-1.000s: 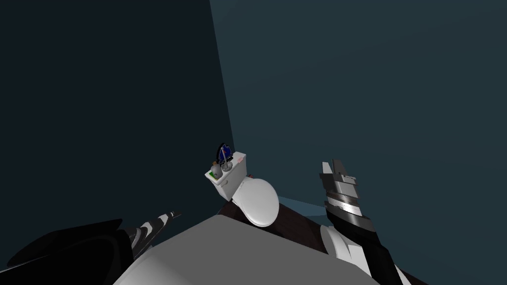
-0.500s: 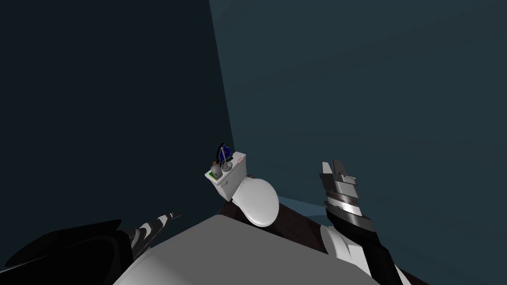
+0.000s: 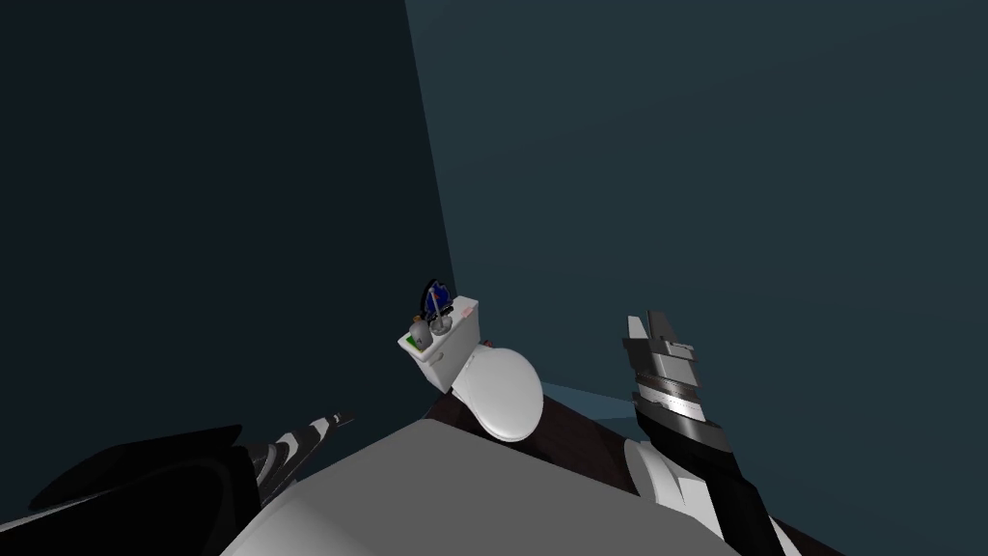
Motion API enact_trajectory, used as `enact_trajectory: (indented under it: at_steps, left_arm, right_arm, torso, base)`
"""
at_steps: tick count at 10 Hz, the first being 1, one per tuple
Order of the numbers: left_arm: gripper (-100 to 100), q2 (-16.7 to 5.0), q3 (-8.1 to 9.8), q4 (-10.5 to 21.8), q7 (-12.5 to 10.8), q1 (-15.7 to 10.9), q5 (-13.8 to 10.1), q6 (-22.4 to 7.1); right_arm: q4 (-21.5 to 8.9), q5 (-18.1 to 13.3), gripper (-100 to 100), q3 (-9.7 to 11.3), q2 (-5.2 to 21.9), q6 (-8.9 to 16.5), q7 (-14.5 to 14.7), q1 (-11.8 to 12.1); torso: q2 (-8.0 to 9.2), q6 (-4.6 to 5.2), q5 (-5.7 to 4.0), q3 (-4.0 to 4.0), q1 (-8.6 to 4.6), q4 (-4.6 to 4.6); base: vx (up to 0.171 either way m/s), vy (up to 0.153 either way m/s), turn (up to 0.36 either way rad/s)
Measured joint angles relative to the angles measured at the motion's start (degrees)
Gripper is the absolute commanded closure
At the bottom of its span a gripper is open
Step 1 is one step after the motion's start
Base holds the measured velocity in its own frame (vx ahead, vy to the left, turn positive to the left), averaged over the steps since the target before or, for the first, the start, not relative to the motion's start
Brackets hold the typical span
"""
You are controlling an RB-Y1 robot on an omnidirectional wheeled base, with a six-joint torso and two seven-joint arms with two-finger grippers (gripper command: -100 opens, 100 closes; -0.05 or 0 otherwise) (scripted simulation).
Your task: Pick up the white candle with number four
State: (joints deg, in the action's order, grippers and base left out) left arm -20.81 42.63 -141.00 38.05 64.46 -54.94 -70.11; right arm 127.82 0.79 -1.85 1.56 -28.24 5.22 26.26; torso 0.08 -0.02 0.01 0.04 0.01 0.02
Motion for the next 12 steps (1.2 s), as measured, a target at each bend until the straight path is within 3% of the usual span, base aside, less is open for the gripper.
enact_trajectory:
  at_steps: [6,12]
  left_arm:
    - [-100,-1.8,-1.45,1.8,-2.5,-6.0,-0.6,-6.8]
    - [-100,-4.0,-3.99,4.4,-6.4,-14.6,-0.5,-14.0]
  right_arm:
    - [0.0,0.0,0,0.0,0.0,0.0,0.0,0.0]
    - [0.0,0.0,0,0.0,0.0,0.0,0.0,0.0]
  torso:
    - [0.11,-0.02,0.01,0.07,0.05,0.03]
    - [0.19,-0.02,0.02,0.12,0.08,0.05]
  base:
    - [-0.045,0.020,-0.076]
    - [-0.069,0.023,-0.096]
